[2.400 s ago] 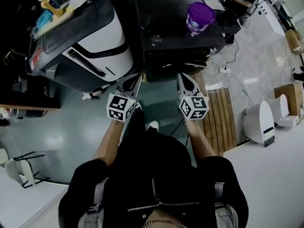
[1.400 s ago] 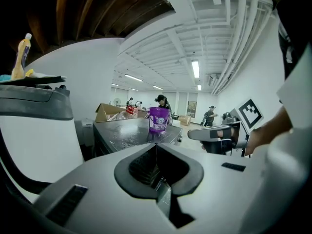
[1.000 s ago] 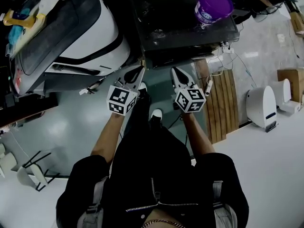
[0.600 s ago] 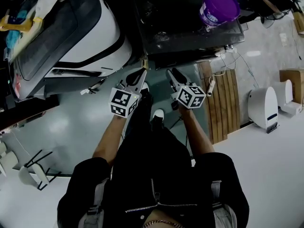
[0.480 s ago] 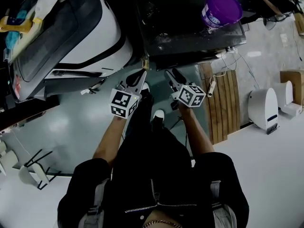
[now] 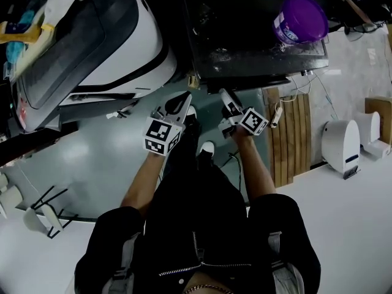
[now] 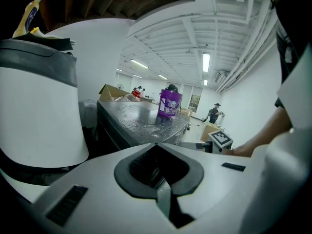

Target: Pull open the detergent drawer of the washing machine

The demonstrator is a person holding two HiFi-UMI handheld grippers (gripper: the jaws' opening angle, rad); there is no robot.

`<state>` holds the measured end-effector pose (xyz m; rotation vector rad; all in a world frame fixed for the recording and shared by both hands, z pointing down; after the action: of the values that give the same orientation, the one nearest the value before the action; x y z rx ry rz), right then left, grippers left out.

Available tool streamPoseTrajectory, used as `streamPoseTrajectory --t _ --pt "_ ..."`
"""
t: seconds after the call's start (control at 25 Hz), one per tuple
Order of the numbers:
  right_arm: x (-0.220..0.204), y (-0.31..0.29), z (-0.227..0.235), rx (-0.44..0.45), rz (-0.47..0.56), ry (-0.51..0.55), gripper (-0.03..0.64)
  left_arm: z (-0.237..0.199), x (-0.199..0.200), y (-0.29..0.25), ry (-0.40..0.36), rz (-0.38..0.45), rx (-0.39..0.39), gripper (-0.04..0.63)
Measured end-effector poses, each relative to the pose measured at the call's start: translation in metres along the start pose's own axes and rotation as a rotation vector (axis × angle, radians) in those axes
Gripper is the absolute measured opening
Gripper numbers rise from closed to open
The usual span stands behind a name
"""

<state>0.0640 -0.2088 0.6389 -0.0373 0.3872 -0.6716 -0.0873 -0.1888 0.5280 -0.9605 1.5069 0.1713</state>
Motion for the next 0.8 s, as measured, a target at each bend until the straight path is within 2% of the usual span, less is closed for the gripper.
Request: streamPoseTrajectory --t 0.04,0.12,0.28,0.48,0.8 --pt "0.003 0.000 0.007 -0.001 0.023 -0.039 0.379 -0.003 -0.001 0.000 0.002 -0.005 0.003 0.021" --pt "0.010 -0.002 0.013 0.050 0.060 -0.077 0.410 -0.007 -0.004 0.000 0.007 -0.015 0.007 0.021" --pt "0.016 -0.008 0.016 0.134 0.104 -0.146 0.423 -0.019 -0.010 0.001 0.013 -0.034 0.020 0.021" --pt "0.023 -0.013 0.026 0.189 0.190 -0.255 0.446 -0.029 -0.021 0.003 0.025 -0.066 0.032 0.021" --pt "0.034 -0.022 0.030 0.319 0.260 -0.319 0.456 -0.040 -0.031 0.002 0.034 -0.098 0.033 0.021"
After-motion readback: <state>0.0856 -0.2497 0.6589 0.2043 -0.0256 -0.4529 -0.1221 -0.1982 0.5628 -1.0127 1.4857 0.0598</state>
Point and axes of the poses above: the fingertips, and each gripper's own axes: y backward along the fingers, z to its right, x out of its top, the point moved 2 cm from there along y, backward along the fingers, and after that the axes turned 1 degree about y, right-handed, at the moved point
